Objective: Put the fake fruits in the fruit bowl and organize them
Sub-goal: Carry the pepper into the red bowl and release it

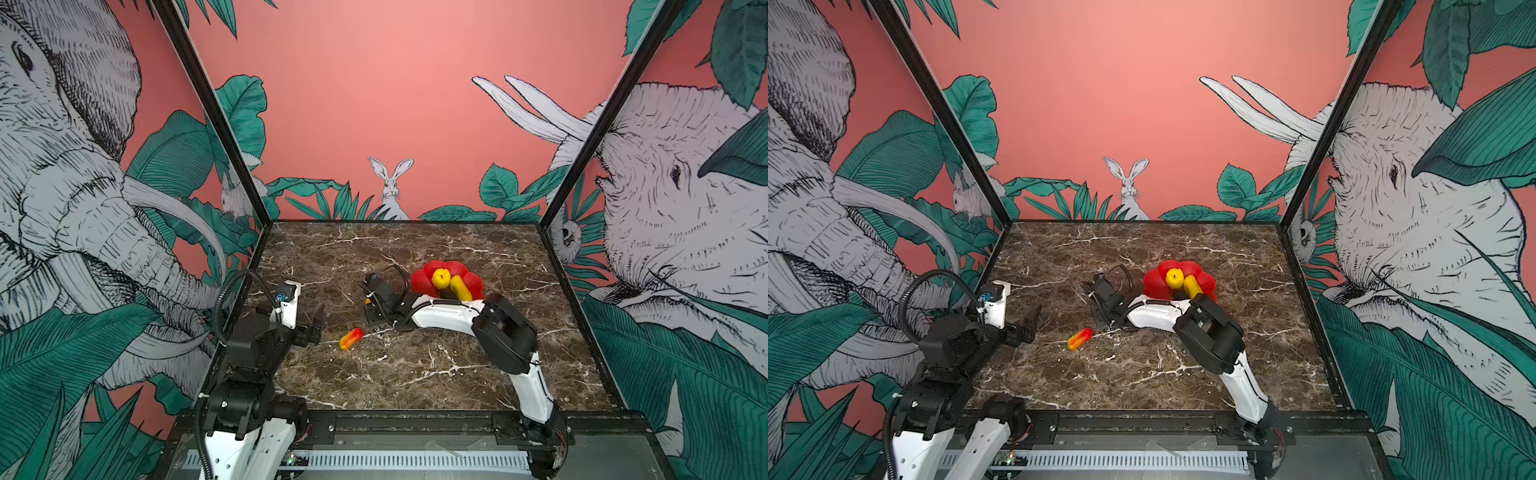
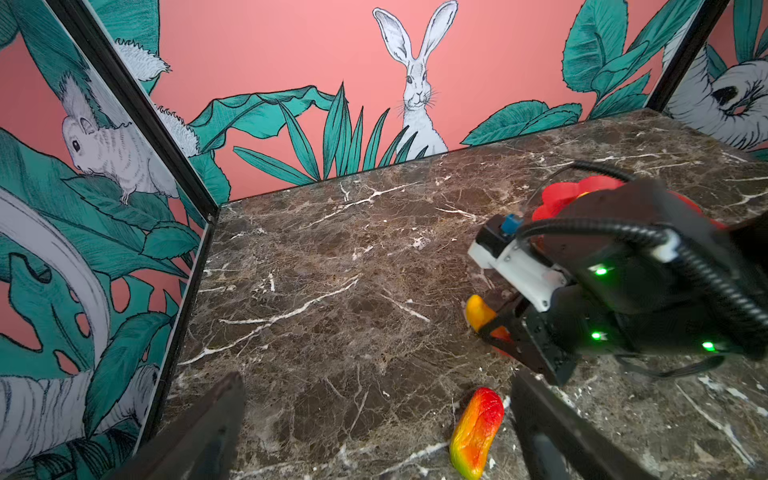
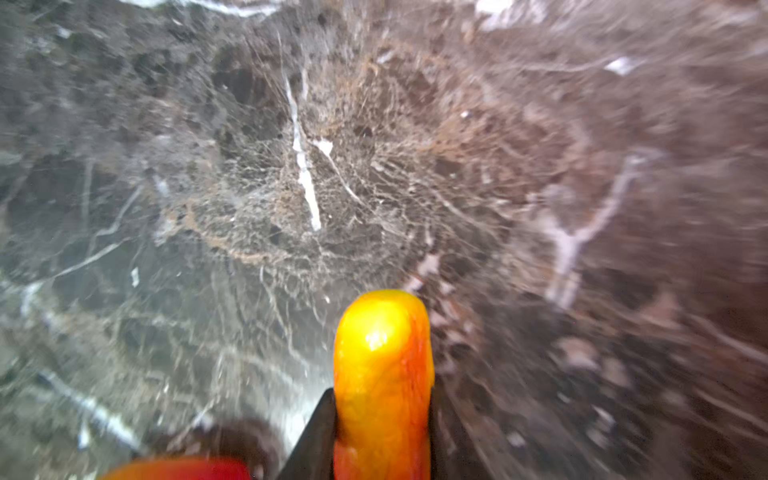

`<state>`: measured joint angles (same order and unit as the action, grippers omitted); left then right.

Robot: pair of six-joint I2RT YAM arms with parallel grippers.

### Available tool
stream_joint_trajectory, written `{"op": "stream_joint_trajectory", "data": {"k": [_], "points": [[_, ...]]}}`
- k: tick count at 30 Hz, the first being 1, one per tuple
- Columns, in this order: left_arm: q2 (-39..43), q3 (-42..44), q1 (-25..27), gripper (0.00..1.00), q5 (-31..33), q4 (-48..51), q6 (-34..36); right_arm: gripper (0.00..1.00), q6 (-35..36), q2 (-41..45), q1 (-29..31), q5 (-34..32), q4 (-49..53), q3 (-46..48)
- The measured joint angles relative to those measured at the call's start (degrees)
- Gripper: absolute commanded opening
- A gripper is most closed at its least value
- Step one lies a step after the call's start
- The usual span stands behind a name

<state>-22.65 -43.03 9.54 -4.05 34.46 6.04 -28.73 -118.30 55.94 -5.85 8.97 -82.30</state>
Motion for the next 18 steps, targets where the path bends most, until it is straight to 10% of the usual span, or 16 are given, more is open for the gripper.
{"op": "stream_joint_trajectory", "data": {"k": [10,18], "points": [[0.57,0.00,0.00,1.00,-0.02,0.00,0.00,0.20,9.16,24.33,-7.43,-4.44,3.15,13.88],[0.57,0.00,0.00,1.00,-0.07,0.00,0.00,0.22,19.58,24.83,-13.57,-4.57,12.41,15.39]]}}
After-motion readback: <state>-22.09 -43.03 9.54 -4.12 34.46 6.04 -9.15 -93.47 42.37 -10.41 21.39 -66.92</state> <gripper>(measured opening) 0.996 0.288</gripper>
